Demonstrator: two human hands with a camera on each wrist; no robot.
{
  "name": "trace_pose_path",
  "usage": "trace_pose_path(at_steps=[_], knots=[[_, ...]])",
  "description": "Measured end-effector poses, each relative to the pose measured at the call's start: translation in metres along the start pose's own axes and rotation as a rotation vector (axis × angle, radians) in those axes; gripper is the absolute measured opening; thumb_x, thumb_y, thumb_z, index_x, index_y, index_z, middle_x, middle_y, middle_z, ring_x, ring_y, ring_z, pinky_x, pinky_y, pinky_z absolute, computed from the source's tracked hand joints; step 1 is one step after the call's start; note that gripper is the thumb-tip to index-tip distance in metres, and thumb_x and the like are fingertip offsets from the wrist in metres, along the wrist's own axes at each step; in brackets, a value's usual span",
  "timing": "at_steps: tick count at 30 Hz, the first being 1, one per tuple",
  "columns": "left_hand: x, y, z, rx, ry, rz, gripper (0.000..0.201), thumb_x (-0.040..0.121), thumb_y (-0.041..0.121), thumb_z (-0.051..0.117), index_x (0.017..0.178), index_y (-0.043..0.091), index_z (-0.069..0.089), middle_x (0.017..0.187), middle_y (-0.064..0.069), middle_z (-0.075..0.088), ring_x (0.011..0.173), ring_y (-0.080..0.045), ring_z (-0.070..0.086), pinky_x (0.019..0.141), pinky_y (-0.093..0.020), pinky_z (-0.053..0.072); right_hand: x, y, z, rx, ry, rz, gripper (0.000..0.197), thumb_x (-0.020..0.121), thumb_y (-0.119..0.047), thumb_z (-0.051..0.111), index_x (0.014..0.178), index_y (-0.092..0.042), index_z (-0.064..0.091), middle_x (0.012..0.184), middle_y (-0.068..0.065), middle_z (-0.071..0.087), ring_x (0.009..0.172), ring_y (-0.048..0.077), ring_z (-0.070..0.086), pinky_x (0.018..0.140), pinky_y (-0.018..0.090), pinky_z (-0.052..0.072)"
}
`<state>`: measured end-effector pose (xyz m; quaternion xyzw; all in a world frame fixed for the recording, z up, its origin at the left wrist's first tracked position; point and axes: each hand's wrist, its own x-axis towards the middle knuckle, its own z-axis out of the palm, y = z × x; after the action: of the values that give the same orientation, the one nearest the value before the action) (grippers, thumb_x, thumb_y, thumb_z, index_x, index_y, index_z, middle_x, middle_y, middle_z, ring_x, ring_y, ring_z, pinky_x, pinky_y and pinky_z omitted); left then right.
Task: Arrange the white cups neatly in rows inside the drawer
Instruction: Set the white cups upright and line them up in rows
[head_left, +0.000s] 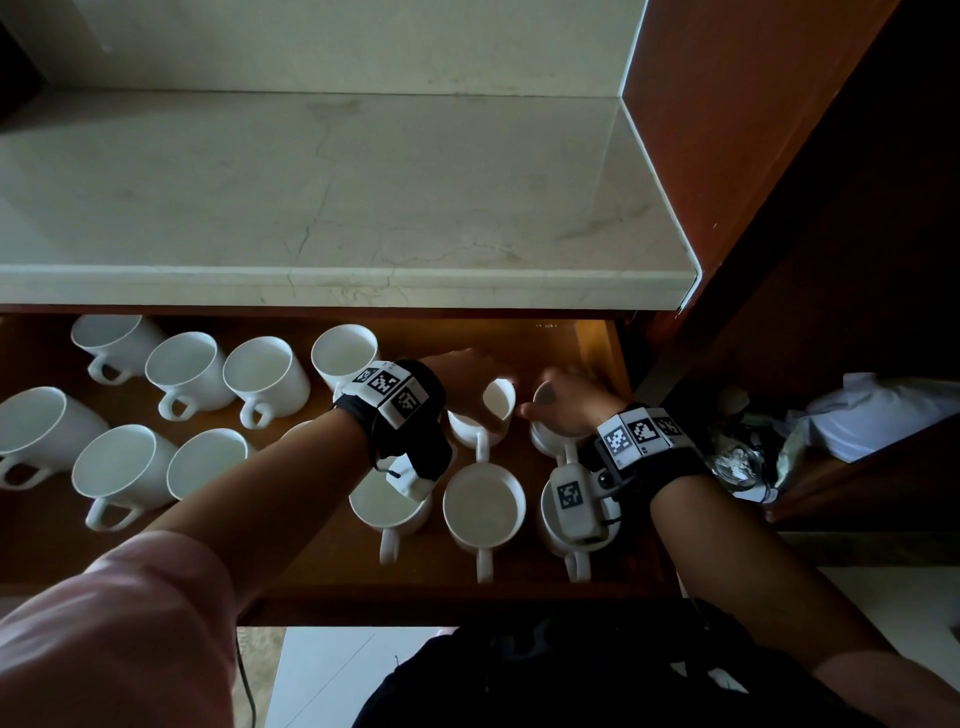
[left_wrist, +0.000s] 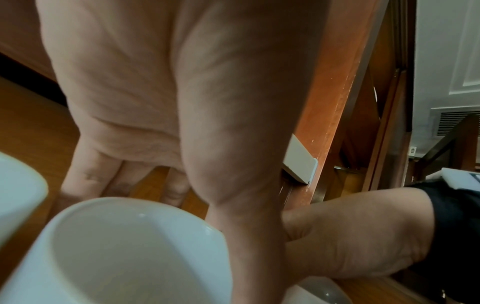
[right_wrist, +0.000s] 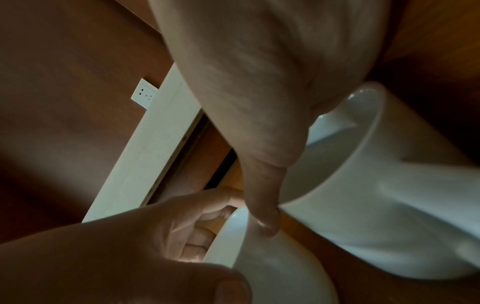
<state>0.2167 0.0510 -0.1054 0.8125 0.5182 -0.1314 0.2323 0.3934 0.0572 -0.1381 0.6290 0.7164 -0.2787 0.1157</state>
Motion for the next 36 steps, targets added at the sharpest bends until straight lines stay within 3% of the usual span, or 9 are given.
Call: trace_pose_path(at_steps=[27,36], knots=[[-0.009,0.014,-0.007,0.032,-0.066,-0.095,0.071,0.069,0.057,0.074,0.128,0.025,0.052,0.12,-0.003,0.061,0.108,-0.021,0.059,0.089,-0.04,0.053,-0.004,-0.001,-0.003,0.047,-0.015,-0.026,0.061,0.082,-0.059,0.056,0.128,-0.021,0.045,0.138,0.009,0.042,0.128,0.03,0.039,0.105,0.048,0.034],[-0.009,0.02,-0.009,0.039,-0.144,-0.138,0.076,0.08,0.05,0.069,0.144,0.027,0.033,0.147,-0.004,0.036,0.134,-0.023,0.036,0.11,-0.041,0.034,-0.007,-0.002,-0.006,-0.005,-0.011,-0.037,0.061,0.083,-0.059,0.055,0.129,-0.02,0.044,0.141,0.011,0.037,0.131,0.032,0.034,0.106,0.045,0.031]])
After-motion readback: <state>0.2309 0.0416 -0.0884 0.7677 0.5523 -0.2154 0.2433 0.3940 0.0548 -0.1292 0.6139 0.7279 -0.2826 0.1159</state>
